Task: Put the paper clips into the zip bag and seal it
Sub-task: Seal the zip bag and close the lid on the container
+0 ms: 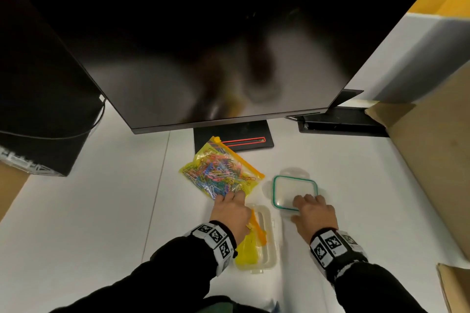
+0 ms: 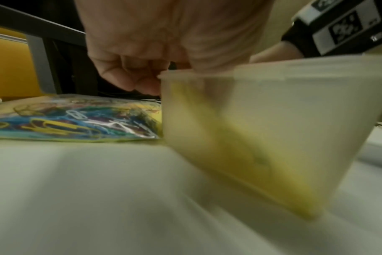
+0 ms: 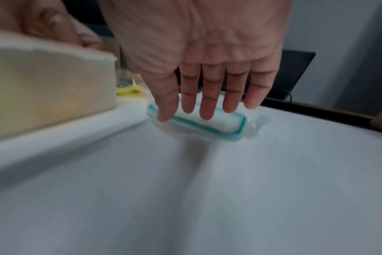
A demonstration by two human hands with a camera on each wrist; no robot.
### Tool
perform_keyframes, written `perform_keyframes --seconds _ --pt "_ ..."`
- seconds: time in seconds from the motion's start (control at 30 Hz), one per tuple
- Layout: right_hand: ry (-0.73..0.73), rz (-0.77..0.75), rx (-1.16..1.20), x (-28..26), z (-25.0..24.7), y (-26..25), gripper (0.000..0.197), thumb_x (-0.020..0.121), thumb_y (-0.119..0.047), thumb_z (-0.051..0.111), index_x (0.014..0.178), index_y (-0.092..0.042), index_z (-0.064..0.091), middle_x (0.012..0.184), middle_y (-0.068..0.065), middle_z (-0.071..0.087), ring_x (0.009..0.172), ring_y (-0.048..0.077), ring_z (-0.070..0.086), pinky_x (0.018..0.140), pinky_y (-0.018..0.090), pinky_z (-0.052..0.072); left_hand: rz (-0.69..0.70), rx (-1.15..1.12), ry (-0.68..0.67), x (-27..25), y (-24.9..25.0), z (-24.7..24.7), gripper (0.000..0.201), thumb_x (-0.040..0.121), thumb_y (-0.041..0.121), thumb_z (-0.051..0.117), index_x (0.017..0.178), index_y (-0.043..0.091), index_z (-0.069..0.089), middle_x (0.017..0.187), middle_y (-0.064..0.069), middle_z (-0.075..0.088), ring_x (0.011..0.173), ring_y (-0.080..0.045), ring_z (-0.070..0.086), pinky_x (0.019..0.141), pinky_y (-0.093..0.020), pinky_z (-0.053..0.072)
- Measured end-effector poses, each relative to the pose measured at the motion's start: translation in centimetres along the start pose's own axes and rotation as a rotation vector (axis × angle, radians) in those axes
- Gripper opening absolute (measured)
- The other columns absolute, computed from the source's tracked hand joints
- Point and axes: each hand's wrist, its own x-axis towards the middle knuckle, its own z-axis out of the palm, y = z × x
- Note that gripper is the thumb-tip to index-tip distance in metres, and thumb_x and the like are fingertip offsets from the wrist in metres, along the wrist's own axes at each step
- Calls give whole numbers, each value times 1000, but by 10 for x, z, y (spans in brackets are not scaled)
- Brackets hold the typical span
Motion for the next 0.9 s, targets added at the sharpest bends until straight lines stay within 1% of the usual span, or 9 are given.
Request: perform_keyframes --seconds 0.2,0.33,0.43,0.53,0.6,0.67,0.73,0.8,0.9 --pt "-90 -127 -143 -10 14 -7 58 79 -54 53 122 -17 41 123 2 50 115 24 45 93 40 39 -53 -3 53 -1 3 5 30 83 29 49 106 15 64 133 -9 40 121 -32 36 102 -49 27" --pt "-77 -81 -215 -15 14 -11 34 88 -28 43 119 -14 43 121 5 54 110 26 51 89 39 39 -67 -22 45 -3 4 4 29 82 20 49 108 17 63 137 -9 37 123 -32 35 103 -47 29" --pt "-57 -57 -221 -22 6 -13 34 85 -17 41 118 -11 43 114 5 58 100 26 59 81 34 39 -70 21 17 -1 4 3 27 81 7 48 101 12 64 136 -13 38 122 -35 36 102 -49 31" --pt "141 -2 42 -38 -21 -11 25 81 -17 50 105 -8 50 99 7 64 82 30 63 66 30 35 -84 34 15 1 6 4 26 80 7 48 101 10 65 133 -13 40 120 -35 37 101 -50 31" --pt "340 48 396 -52 -46 -4 18 76 -10 60 93 -9 54 84 5 64 70 30 61 62 28 37 -100 39 19 4 7 6 27 80 9 49 101 11 65 131 -12 42 119 -34 38 100 -49 31" --pt "414 85 861 -62 -67 2 14 73 -2 61 83 -10 55 70 4 60 62 20 55 58 28 41 -112 12 24 6 6 7 26 80 11 50 101 13 66 130 -10 43 118 -33 38 100 -49 31" --pt "260 65 1368 -65 -72 4 15 61 -3 61 75 -8 55 64 5 52 55 13 47 52 24 39 -118 -19 36 6 8 6 25 81 13 50 100 16 66 128 -8 44 118 -32 39 100 -48 33" --pt "-74 82 1684 -62 -54 3 35 43 -8 65 77 -6 57 65 7 53 56 15 49 50 23 40 -130 -69 58 6 8 3 24 80 16 51 101 15 64 125 -8 45 117 -32 41 99 -46 35" --pt "-433 141 1700 -58 -18 -5 42 51 -5 70 92 -5 58 81 12 64 72 24 63 63 32 52 -131 -248 20 6 3 1 23 82 22 52 99 13 63 119 -8 47 113 -29 45 92 -39 45"
